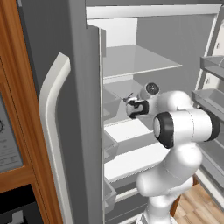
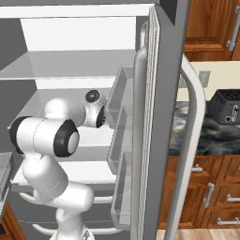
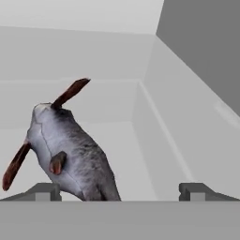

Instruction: Take the cheese, fish, and squash from the fridge and place them on the plate on the dining counter to create an appetizer plate.

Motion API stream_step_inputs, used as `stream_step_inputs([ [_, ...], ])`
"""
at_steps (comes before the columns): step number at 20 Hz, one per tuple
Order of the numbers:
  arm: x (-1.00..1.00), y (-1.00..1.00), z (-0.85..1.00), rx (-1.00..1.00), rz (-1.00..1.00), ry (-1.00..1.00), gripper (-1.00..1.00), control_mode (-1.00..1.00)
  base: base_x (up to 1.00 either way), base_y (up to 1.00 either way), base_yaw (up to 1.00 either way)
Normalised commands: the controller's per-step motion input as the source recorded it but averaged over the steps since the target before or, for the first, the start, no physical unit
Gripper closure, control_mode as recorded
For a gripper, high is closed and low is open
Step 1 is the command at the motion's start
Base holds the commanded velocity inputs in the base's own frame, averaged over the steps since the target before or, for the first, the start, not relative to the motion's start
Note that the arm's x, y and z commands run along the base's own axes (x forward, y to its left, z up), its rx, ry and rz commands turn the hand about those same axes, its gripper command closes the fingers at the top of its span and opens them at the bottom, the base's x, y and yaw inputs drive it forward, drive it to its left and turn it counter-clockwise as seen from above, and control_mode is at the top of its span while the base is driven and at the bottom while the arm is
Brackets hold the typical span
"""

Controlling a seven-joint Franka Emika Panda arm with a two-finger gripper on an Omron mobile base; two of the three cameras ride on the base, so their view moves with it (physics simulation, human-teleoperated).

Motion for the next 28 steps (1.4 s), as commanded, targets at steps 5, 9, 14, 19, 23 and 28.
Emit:
stream_step_inputs([
  [5,0.3,-0.06,-0.22,0.0,0.0,0.0,-1.0,-1.0,0.0,0.0,0.0],
  [9,0.21,-0.03,-0.31,0.0,0.0,0.0,-1.0,-1.0,0.0,0.0,0.0],
  [14,0.0,0.0,-0.51,0.0,0.0,0.0,1.0,-1.0,0.0,0.0,0.0],
  [19,0.0,0.0,-0.58,-0.02,0.0,-0.03,1.0,-1.0,0.0,0.0,0.0],
  [23,0.0,0.03,-0.6,-0.04,0.0,-0.04,1.0,-1.0,0.0,0.0,0.0],
  [28,-0.04,0.03,-0.39,-0.01,0.0,0.04,1.0,-1.0,0.0,0.0,0.0],
])
